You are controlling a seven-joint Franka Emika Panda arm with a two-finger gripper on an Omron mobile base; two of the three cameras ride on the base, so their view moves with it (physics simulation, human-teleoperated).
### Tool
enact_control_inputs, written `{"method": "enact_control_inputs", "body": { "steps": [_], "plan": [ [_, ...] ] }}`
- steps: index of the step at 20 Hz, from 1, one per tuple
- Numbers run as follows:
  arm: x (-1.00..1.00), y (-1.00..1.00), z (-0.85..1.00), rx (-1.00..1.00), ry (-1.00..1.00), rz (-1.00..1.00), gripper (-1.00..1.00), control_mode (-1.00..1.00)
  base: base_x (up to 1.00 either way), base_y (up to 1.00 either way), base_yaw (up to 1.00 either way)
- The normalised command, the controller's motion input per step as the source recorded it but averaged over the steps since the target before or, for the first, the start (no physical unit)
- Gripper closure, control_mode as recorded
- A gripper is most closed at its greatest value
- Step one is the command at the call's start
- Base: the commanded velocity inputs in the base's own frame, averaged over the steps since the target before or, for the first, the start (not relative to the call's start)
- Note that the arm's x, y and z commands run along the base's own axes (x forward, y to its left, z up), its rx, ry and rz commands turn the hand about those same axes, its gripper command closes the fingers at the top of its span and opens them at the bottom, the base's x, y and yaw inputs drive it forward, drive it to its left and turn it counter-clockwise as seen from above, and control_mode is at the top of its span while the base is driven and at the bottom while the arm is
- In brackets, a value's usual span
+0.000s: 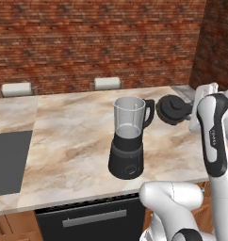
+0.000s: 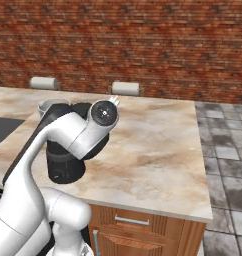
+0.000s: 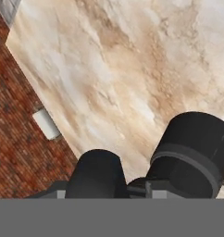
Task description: Close the lid blender by securely placing the lid on top.
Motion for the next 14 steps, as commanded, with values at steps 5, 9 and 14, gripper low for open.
{"method": "enact_control_inputs", "body": {
  "steps": [5, 9, 14],
  "plan": [
    [0.06, 0.40, 0.35, 0.03, -0.04, 0.05, 1.00, -1.00, 0.00, 0.00, 0.00],
    [0.13, 0.56, 0.51, 0.00, 0.00, 0.03, 1.00, -1.00, 0.00, 0.00, 0.00],
    [0.02, 0.40, 0.48, 0.00, -0.01, 0.06, 1.00, -1.00, 0.00, 0.00, 0.00]
  ]
}}
